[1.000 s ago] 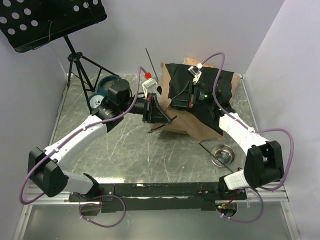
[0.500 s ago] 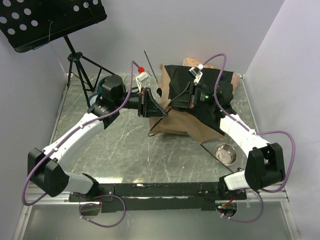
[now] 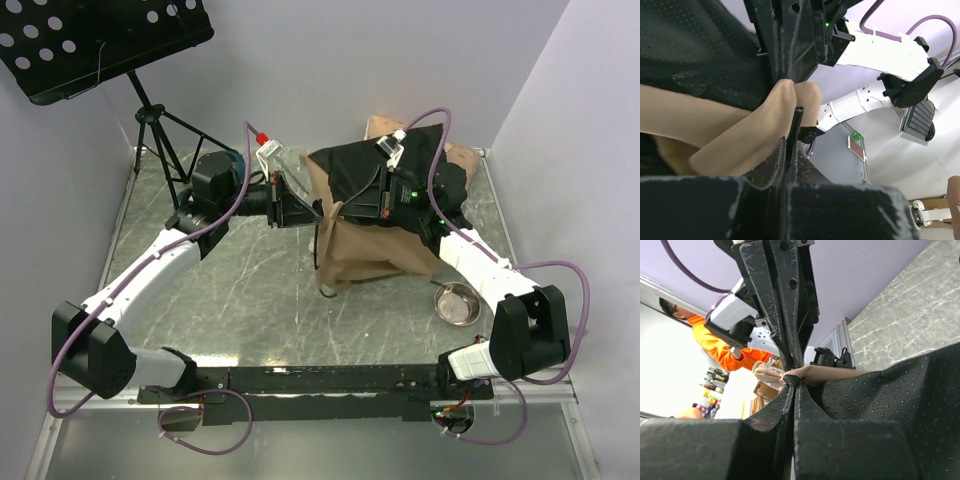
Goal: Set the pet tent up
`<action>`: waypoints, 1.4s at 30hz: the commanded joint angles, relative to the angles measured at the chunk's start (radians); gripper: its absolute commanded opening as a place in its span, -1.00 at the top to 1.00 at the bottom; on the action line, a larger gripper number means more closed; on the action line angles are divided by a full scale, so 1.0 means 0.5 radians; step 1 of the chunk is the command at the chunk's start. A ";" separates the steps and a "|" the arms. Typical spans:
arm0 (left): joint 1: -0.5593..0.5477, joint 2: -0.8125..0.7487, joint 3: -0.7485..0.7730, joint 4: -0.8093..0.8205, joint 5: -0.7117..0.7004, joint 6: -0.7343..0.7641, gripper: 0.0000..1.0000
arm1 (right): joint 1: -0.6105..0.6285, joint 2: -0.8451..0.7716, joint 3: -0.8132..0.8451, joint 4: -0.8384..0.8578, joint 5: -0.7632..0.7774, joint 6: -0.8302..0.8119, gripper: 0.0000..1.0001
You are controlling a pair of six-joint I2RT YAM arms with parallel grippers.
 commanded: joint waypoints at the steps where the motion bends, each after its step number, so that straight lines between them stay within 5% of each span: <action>1: -0.028 0.086 -0.147 -0.453 0.045 -0.016 0.99 | -0.045 -0.133 0.122 0.403 0.308 0.158 1.00; 18: -0.099 0.077 -0.009 0.059 0.094 -0.221 0.99 | 0.004 -0.225 0.008 0.031 0.388 -0.208 1.00; 30: -0.121 0.172 0.126 0.070 0.103 -0.173 0.99 | 0.090 -0.259 -0.025 -0.113 0.372 -0.349 1.00; 38: -0.090 0.169 0.255 -0.158 0.072 0.021 0.99 | -0.023 -0.314 0.085 -0.950 0.345 -1.167 1.00; 42: -0.090 0.193 0.298 -0.204 0.075 0.070 0.99 | -0.100 -0.314 0.131 -1.101 0.311 -1.278 0.48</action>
